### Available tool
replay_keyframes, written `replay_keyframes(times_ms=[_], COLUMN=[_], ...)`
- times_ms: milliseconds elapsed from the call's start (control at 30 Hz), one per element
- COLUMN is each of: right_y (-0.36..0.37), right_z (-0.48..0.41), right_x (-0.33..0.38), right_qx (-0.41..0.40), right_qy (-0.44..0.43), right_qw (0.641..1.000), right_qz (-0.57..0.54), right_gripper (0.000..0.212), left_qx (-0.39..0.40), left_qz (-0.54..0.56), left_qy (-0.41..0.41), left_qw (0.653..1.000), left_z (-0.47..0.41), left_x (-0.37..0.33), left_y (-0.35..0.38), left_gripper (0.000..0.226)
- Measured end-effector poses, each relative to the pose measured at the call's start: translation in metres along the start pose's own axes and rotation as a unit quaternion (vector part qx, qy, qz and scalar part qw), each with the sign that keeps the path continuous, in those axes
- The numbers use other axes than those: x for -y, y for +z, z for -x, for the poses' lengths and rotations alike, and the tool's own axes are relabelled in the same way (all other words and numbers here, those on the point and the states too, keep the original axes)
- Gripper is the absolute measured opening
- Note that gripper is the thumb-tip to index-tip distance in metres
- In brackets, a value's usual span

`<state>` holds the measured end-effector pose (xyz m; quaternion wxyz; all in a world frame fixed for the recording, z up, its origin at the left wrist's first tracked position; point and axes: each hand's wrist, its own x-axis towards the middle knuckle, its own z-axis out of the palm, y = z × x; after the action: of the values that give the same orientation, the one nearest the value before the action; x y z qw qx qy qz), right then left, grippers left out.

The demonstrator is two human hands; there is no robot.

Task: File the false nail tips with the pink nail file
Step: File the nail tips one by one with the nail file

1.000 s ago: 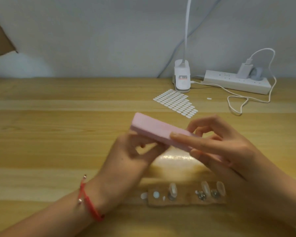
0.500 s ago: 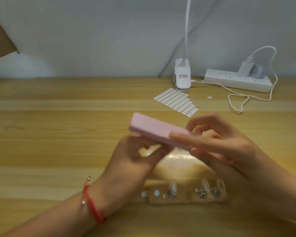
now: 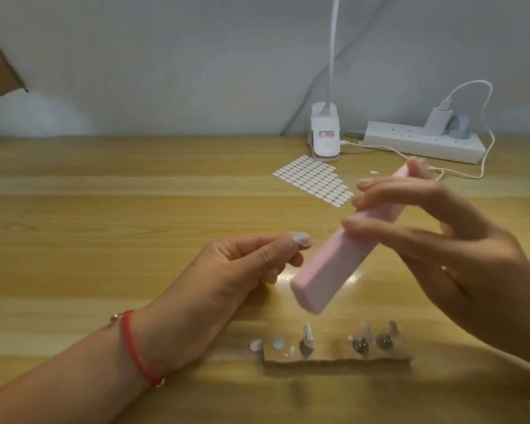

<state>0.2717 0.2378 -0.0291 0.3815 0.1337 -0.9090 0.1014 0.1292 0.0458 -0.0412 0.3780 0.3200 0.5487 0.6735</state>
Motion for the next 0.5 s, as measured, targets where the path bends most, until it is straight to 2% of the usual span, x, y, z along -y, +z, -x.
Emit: replay_keyframes(times_ms=[100, 200, 300, 433, 500], right_y=[-0.007, -0.005, 0.005, -0.005, 0.003], right_z=[-0.005, -0.01, -0.004, -0.013, -0.009], right_x=[-0.003, -0.001, 0.015, 0.003, 0.011], right_qx=[0.009, 0.0, 0.024, -0.006, 0.011], right_qy=[-0.045, -0.02, -0.07, -0.007, -0.027], right_qw=[0.998, 0.999, 0.997, 0.999, 0.999], right_qz=[0.034, 0.048, 0.02, 0.038, 0.019], right_gripper=[0.032, 0.035, 0.029, 0.031, 0.034], left_qx=[0.032, 0.052, 0.087, 0.063, 0.077], left_qz=[-0.024, -0.049, -0.012, 0.007, 0.011], left_qy=[-0.015, -0.036, -0.05, -0.039, -0.038], left_qw=[0.999, 0.997, 0.995, 0.997, 0.996], left_z=[0.001, 0.002, 0.004, 0.003, 0.004], left_x=[-0.003, -0.004, -0.008, -0.007, -0.008], left_y=[0.001, 0.002, 0.005, 0.008, 0.008], left_gripper=[0.045, 0.03, 0.026, 0.021, 0.022])
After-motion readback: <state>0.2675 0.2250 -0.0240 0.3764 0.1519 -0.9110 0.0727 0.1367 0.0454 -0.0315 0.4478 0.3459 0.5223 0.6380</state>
